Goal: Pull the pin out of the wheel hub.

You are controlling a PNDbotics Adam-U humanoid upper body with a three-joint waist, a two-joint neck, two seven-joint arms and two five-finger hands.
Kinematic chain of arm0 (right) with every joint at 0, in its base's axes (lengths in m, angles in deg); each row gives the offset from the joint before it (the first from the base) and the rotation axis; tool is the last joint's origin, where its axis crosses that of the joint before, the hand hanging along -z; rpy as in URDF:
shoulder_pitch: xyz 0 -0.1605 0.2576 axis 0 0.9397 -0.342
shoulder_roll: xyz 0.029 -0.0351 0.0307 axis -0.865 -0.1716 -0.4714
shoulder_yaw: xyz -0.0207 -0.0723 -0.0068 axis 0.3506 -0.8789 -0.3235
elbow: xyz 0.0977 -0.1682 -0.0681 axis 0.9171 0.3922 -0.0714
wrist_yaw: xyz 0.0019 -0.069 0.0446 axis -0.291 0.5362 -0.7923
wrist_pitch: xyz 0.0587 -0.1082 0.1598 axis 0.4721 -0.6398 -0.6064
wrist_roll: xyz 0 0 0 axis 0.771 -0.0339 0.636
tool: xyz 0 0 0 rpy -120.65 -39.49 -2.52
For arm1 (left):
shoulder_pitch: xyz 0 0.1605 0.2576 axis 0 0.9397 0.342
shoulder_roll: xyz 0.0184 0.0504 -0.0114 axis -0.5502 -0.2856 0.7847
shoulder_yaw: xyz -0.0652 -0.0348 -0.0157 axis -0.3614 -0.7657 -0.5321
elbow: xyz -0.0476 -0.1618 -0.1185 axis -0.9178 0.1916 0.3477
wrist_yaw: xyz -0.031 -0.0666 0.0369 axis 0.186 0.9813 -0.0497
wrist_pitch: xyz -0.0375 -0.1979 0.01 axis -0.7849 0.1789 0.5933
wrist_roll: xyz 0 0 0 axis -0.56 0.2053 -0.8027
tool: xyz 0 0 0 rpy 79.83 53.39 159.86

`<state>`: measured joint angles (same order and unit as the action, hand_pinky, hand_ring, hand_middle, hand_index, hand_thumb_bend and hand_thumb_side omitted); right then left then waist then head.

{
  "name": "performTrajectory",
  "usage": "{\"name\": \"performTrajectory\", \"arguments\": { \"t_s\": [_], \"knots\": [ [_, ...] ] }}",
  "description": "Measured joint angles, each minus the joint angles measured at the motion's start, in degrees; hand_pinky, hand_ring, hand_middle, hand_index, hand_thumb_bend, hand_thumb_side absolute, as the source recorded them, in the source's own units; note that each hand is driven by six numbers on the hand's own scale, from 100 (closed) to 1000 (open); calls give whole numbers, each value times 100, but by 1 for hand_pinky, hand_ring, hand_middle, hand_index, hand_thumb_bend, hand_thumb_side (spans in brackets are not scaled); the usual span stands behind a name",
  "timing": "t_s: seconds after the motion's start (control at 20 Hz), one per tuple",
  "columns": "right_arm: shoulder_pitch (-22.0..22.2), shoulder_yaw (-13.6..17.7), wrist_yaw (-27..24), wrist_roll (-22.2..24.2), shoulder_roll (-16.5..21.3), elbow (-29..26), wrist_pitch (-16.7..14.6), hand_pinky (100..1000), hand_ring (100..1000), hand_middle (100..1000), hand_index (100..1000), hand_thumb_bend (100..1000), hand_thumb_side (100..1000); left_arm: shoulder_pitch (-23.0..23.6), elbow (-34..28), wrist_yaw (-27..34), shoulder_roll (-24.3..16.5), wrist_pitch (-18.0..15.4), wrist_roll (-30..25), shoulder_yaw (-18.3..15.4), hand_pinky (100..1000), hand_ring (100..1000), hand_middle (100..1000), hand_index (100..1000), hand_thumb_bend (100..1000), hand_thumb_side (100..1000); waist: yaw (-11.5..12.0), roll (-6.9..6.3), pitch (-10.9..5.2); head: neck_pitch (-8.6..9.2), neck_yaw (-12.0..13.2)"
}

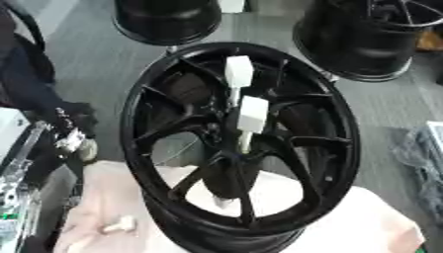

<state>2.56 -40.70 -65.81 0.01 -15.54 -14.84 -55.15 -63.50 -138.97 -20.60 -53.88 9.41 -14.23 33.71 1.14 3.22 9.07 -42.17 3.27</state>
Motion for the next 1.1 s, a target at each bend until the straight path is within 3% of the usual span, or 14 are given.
{"name": "performTrajectory", "arguments": {
  "t_s": [0.05, 0.15, 0.2, 0.25, 0.3, 0.4, 0.6, 0.7, 0.75, 0.9, 1.1],
  "knots": [
    [337, 223, 142, -397, -32, 146, 187, 666, 681, 468, 641, 100, 100, 2, 0, -1, 0, 1, 12, -8, 644, 725, 714, 790, 463, 548, -58, -1, 8, 1, 13],
    [919, 556, 432, -1077, -234, 569, 605, 700, 799, 760, 899, 125, 100, 3, 0, -3, 0, 10, 34, -22, 645, 726, 714, 790, 473, 543, -146, -8, 20, 5, 17],
    [1150, 686, 501, -1330, -385, 825, 817, 713, 823, 814, 939, 100, 264, 3, 0, -4, 0, 11, 38, -29, 644, 726, 714, 790, 461, 549, -165, -21, 25, 8, 16],
    [1349, 790, 511, -1532, -559, 1094, 1012, 726, 848, 871, 982, 115, 100, 2, 0, -5, 0, 11, 39, -30, 645, 726, 715, 790, 459, 553, -174, -33, 28, 21, 12],
    [1514, 883, 468, -1703, -733, 1355, 1182, 728, 852, 880, 987, 165, 477, 2, 0, -5, 1, 11, 41, -31, 645, 727, 715, 790, 460, 549, -182, -45, 36, 29, 5],
    [1778, 1044, 247, -2038, -1077, 1791, 1420, 721, 850, 897, 994, 149, 551, 1, 0, -6, 1, 9, 46, -32, 645, 727, 715, 790, 460, 550, -185, -57, 43, 55, -22],
    [2146, 1200, -417, -2763, -1727, 2150, 1466, 703, 835, 880, 987, 100, 546, 1, 0, -6, 18, 14, 57, -34, 645, 727, 715, 789, 458, 551, -185, -72, 50, 58, -59],
    [2247, 1201, -623, -3006, -2014, 2117, 1377, 694, 818, 849, 972, 149, 503, 1, 0, -6, 44, 15, 59, -34, 645, 728, 715, 790, 457, 552, -184, -81, 50, 58, -83],
    [2276, 1186, -669, -3079, -2147, 2040, 1338, 689, 809, 836, 965, 100, 512, 0, 0, -6, 49, 15, 59, -34, 645, 728, 715, 790, 457, 552, -184, -85, 50, 59, -88],
    [2305, 1113, -623, -3143, -2525, 1564, 1276, 673, 780, 801, 946, 100, 466, -11, 0, -6, 52, 16, 59, -34, 645, 728, 715, 789, 456, 552, -168, -93, 51, 97, -99],
    [2284, 940, -360, -3107, -3039, 490, 1235, 662, 763, 780, 942, 100, 436, -21, -1, -4, 68, 16, 59, -34, 645, 728, 716, 789, 454, 551, -140, -96, 61, 108, -104]
  ]
}}
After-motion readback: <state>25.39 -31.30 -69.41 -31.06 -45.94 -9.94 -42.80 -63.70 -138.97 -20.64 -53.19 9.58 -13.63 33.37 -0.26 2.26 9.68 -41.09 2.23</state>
